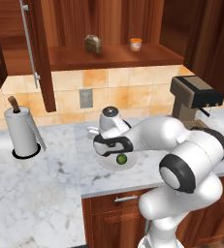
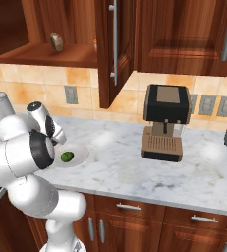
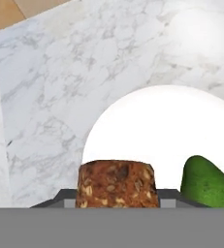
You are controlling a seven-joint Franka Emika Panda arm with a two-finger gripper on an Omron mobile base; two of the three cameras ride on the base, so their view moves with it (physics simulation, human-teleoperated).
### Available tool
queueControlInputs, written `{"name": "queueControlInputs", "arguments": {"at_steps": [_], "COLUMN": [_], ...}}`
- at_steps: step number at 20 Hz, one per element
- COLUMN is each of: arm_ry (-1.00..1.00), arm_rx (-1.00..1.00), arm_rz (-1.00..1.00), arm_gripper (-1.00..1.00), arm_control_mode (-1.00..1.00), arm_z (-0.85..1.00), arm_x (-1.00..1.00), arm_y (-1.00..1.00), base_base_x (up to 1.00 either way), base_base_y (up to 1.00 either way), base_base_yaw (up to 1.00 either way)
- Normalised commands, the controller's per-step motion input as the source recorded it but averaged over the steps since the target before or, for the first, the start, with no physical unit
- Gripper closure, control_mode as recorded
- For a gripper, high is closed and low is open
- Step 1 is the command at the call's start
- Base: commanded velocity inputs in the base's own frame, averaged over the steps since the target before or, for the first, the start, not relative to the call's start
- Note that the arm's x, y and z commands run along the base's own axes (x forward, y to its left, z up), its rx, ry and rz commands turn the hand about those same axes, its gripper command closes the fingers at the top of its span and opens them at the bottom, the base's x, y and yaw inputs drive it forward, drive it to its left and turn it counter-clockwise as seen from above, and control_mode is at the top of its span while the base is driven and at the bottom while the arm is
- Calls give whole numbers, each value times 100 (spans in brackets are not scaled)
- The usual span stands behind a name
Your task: Pick the avocado and bread from the counter and place them on the plate. Then pick the jam from the cabinet and place it next to the plate. Lastly close the cabinet door.
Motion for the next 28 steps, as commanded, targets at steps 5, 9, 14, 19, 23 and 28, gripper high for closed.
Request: {"name": "queueControlInputs", "arguments": {"at_steps": [5, 9, 14, 19, 23, 28], "arm_ry": [2, 3, 6, 6, 4, 5], "arm_rx": [0, 0, 0, 0, 0, 0], "arm_rz": [-12, -13, -9, -8, -8, -7], "arm_gripper": [100, 100, 100, 100, 100, 100], "arm_control_mode": [-100, -100, -100, -100, -100, -100], "arm_z": [8, -3, -16, -20, -19, -22], "arm_x": [-1, 0, 10, 15, 7, 9], "arm_y": [-35, -23, -8, -5, -8, -5], "base_base_x": [0, 0, 0, 0, 0, 0], "base_base_y": [0, 0, 0, 0, 0, 0], "base_base_yaw": [0, 0, 0, 0, 0, 0]}}
